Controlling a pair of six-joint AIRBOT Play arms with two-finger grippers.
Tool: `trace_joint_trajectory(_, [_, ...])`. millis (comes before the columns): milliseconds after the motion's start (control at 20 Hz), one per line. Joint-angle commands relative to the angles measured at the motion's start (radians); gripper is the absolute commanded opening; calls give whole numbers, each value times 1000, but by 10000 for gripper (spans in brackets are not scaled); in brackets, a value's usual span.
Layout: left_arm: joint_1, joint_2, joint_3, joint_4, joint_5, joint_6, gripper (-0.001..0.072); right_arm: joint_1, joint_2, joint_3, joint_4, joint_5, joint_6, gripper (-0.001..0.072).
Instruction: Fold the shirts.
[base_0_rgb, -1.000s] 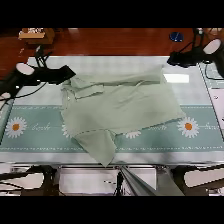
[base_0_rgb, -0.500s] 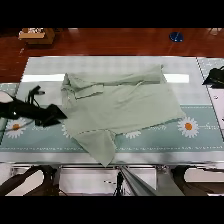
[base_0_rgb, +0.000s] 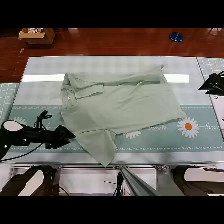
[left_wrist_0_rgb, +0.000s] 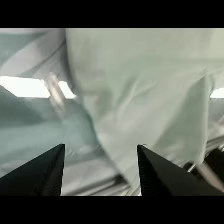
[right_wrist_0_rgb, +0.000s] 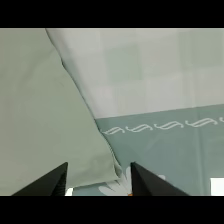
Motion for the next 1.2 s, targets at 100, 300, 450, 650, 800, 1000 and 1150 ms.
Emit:
trace_joint_trajectory(100, [-90,-23,-51,-109,266,-18,533,-2,1,-2,12,-2,-6,478])
trace_joint_trajectory(300, [-217,-98,-50,-131,317,-11,74,-3,1,-2,11,23,-7,478])
trace_joint_trajectory(450, [-237,-96,-50,-130,309,23,39,-37,1,-27,-17,56,-33,482])
trace_joint_trajectory(650, [-237,-96,-50,-130,309,32,31,-152,1,-223,124,85,-59,549])
trace_joint_trajectory(800, [-237,-96,-50,-130,309,31,31,-185,1,-356,169,21,-92,549])
trace_joint_trajectory(1000, [-237,-96,-50,-131,309,31,31,-151,1,-463,185,-112,-99,548])
trace_joint_trajectory(1150, [-237,-96,-50,-131,310,30,32,-107,0,-517,202,-188,-99,548])
